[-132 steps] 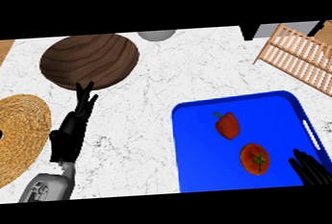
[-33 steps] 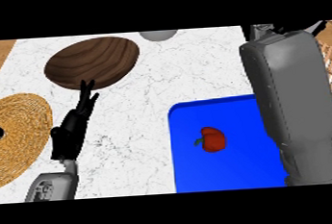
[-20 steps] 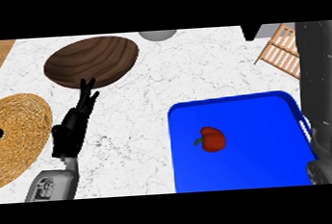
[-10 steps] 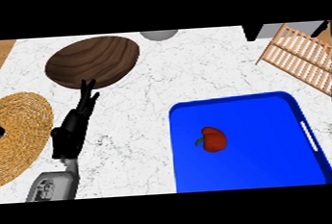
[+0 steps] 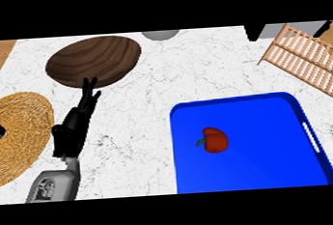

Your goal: Pick the tomato from the tray and place it in the tiered shelf

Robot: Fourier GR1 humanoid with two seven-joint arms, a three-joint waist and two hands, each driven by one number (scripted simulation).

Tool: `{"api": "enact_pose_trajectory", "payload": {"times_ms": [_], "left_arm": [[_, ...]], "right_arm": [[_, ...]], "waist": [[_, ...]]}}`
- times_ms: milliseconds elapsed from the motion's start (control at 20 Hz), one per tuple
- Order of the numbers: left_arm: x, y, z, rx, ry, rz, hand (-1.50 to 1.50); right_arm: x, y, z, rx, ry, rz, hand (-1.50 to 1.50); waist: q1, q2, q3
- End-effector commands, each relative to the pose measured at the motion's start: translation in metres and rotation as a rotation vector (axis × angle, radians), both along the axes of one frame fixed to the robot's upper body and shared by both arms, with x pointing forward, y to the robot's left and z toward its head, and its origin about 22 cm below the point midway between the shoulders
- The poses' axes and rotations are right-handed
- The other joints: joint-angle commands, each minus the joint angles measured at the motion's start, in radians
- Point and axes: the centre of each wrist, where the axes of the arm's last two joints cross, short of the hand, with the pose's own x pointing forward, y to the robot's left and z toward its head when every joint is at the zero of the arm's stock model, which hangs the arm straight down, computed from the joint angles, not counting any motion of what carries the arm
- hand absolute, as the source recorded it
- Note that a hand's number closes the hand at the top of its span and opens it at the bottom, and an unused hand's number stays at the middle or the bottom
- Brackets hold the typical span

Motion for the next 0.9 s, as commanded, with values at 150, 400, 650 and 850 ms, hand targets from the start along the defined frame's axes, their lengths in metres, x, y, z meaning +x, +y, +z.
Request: {"api": "enact_pose_trajectory", "payload": {"times_ms": [150,400,650,850], "left_arm": [[0.001,0.000,-0.002,-0.002,0.010,0.002,0.00],[0.008,-0.003,-0.001,-0.006,0.008,-0.014,0.00],[0.007,-0.025,0.004,0.000,0.012,-0.014,0.00],[-0.010,0.007,-0.016,0.006,0.019,-0.005,0.00]], "right_arm": [[-0.012,-0.030,-0.013,0.083,-0.320,0.115,1.50],[-0.003,-0.058,-0.011,0.113,-0.321,0.135,1.50],[0.001,-0.073,-0.020,0.089,-0.319,0.131,1.50],[-0.017,-0.115,-0.021,0.096,-0.172,-0.145,1.50]], "waist": [[-0.009,0.002,-0.001],[-0.001,0.004,-0.002],[-0.001,0.003,-0.002],[-0.009,0.002,-0.004]]}}
